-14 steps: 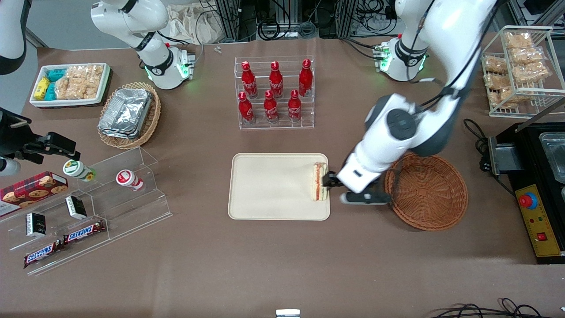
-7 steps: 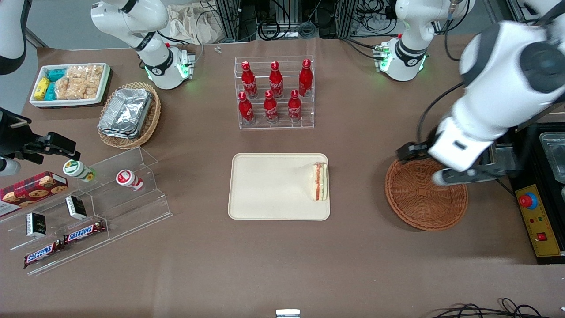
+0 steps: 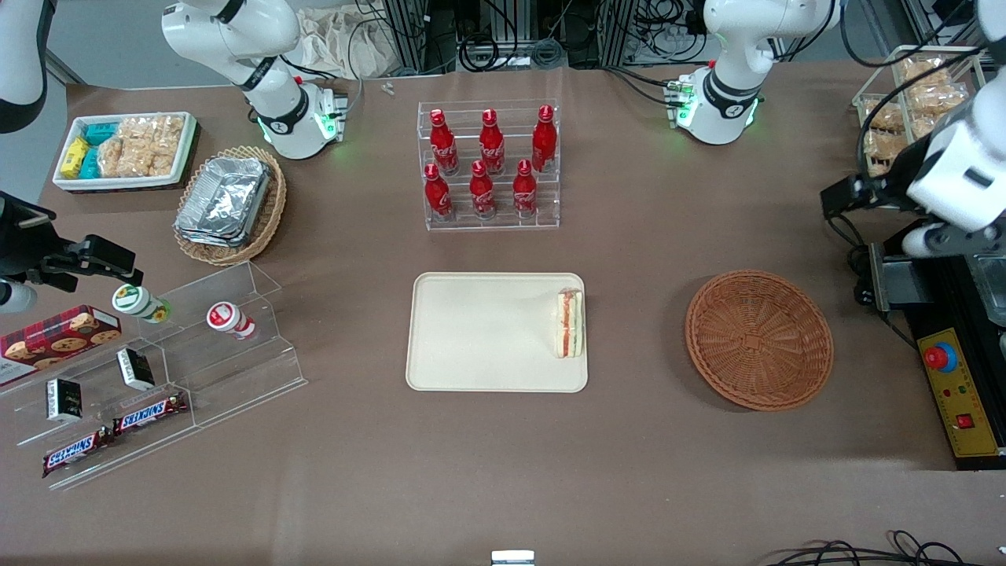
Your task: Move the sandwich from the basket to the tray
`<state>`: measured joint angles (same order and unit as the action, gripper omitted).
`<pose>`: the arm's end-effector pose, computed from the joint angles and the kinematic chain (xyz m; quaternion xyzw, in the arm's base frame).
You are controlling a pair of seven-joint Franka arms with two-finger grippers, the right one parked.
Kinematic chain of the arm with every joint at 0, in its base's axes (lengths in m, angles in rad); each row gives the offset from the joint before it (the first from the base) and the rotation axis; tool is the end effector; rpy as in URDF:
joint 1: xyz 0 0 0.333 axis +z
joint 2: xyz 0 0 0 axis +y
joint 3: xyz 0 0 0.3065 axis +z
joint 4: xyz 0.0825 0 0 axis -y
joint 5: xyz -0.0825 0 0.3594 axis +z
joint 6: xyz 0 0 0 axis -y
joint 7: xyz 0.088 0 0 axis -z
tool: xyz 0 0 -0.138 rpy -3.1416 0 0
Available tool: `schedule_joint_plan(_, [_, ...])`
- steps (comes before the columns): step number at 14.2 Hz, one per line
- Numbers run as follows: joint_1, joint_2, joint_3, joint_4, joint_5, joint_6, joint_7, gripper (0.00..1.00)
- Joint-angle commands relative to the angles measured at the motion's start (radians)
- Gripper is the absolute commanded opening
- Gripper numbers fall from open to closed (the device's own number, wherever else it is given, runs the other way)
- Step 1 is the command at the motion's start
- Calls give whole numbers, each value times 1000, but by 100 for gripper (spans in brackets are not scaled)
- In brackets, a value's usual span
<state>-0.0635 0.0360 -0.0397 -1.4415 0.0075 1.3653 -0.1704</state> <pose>0.5130 -0.0516 0.6050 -0.9978 -0.0341 0.0551 0.0106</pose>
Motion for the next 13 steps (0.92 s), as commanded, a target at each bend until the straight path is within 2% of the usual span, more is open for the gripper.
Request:
schedule_joint_plan(1, [-32, -105, 50, -117, -11, 11, 37, 100])
schedule_joint_plan(13, [-36, -57, 47, -97, -9, 60, 35, 100])
